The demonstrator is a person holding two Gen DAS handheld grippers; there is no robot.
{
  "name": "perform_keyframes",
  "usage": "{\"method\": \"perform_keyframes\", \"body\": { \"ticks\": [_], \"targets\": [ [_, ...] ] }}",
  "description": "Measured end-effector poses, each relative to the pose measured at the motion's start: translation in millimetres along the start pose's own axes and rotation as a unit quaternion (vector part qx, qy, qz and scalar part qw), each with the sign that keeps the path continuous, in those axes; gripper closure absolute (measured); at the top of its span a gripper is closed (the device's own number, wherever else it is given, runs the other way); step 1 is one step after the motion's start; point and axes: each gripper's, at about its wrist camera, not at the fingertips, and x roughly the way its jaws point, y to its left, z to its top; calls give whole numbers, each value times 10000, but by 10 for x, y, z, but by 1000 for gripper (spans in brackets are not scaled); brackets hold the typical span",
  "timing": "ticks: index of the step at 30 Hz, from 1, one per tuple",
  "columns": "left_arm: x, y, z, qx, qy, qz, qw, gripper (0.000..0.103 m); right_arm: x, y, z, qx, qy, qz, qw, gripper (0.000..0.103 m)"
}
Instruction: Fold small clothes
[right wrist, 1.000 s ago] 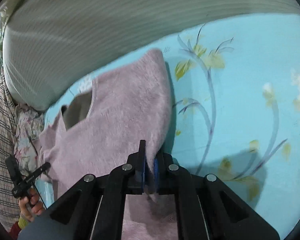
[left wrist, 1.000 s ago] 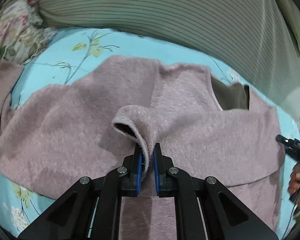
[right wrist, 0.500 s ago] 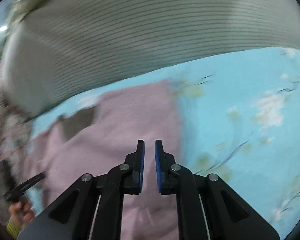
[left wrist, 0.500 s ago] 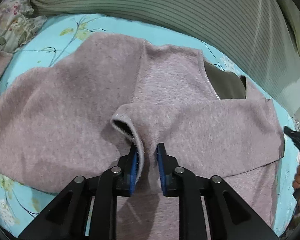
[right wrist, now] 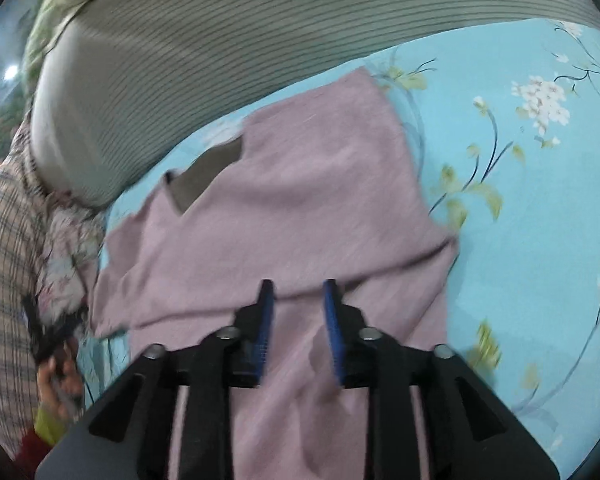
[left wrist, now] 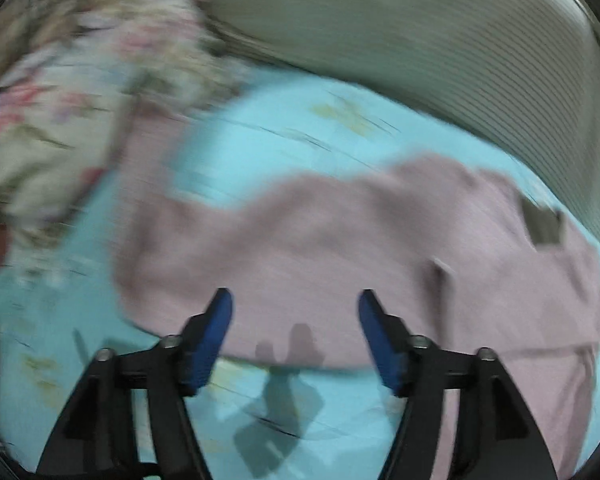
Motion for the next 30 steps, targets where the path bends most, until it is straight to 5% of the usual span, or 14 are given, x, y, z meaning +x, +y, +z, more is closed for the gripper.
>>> {"method": "perform_keyframes", "body": {
  "ticks": [5, 14, 15, 16, 18, 25, 30],
  "targets": [
    [235, 625, 496, -350, -69, 668, 9971, 24, 43, 248, -323, -82, 339, 157, 9993, 69],
    [1247, 871, 1099, 171, 425, 1587, 9863, 29, 224, 551, -579, -106, 746, 206, 9969, 69],
    [1302, 916, 1133, 122, 427, 1509, 9876, 48, 211, 567, -587, -119, 727, 187, 9971, 69],
    [1313, 957, 1159, 29, 415, 1324, 9903, 77, 189, 573, -590, -130, 698, 183, 9973, 69],
    [1239, 1039, 1198, -220, 370, 1041, 9936, 97, 167, 575, -584, -130, 660, 185, 9976, 69],
    [493, 990, 945, -497, -310, -36, 9983, 99, 213, 743, -529, -255, 649, 444, 9966, 69],
    [-65, 518, 556, -554, -619, -811, 9932, 99, 144, 833, -533, -357, 611, 642, 9954, 69]
  ]
}}
